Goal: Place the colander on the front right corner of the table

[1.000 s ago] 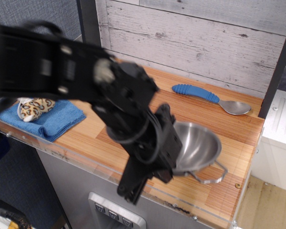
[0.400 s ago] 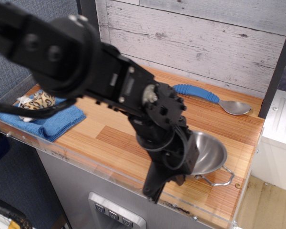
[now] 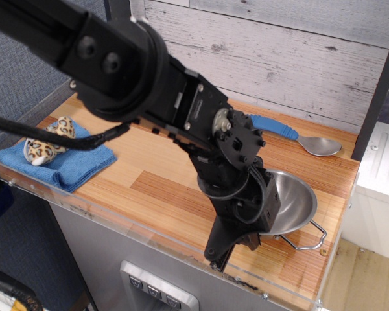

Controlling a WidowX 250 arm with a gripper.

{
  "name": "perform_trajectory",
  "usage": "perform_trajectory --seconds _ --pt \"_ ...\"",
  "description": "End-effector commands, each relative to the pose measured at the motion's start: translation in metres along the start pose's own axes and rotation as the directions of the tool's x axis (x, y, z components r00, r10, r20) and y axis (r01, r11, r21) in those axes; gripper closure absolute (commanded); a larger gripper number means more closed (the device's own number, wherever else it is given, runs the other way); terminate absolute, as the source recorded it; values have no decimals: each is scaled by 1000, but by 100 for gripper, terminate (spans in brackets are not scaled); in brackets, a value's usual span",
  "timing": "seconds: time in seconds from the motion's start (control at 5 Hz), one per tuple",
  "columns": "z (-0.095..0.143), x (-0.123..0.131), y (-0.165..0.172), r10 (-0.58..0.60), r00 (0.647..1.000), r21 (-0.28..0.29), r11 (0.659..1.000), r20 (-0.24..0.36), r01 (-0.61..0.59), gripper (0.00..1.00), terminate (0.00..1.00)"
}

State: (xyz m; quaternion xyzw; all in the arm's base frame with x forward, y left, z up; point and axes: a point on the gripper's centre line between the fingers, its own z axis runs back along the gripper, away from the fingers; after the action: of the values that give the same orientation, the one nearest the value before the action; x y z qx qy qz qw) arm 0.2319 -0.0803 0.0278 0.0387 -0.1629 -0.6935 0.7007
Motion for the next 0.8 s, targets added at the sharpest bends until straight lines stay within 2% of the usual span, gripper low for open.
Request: perform_trajectory --seconds 0.0,0.6 --pt "7 -12 3 23 999 3 1000 -40 -23 0 0" --pt "10 -11 1 18 999 -7 1000 -38 -19 0 0"
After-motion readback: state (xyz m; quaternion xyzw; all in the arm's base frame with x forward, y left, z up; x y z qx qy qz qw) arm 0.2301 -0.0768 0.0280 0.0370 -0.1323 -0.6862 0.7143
